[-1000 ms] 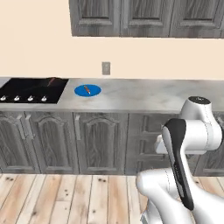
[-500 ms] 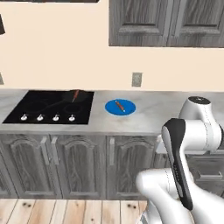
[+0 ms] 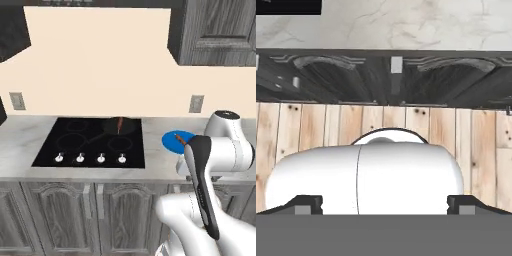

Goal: Place the cold items (eggplant and cucumber) from the fridge in one tupperware on the dining counter. Place the warm items (hot dog and kebab skewer) in the stove area in another tupperware.

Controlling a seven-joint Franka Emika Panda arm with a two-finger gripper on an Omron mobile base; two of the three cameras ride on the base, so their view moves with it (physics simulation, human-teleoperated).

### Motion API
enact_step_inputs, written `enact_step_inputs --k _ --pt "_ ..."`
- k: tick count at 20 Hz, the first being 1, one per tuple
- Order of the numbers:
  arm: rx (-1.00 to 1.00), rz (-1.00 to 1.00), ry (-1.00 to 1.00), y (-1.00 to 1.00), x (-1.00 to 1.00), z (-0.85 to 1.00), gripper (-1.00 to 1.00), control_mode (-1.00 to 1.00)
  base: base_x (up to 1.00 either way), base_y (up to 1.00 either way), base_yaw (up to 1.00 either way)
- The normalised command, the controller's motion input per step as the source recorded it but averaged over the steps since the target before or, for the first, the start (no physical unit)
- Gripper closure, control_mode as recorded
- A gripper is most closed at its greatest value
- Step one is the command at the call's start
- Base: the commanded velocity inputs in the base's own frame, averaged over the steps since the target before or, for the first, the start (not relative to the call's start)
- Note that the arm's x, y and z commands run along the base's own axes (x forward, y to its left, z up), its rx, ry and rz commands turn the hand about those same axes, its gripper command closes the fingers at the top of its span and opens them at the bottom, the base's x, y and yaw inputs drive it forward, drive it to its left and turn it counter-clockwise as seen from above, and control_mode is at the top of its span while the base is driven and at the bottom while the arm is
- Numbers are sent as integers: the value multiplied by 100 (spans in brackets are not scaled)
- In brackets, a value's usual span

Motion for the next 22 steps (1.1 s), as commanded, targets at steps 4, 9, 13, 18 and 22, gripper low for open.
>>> enact_step_inputs --k 4,9,13,18,22 --pt "0 0 0 0 0 0 -100 100 58 55 0" --pt "0 0 0 0 0 0 -100 100 53 46 -2" --pt "0 0 0 0 0 0 -100 100 23 25 -19" --pt "0 0 0 0 0 0 -100 100 12 11 -30" --pt "0 -6 -3 7 7 0 -100 -100 15 16 -18"
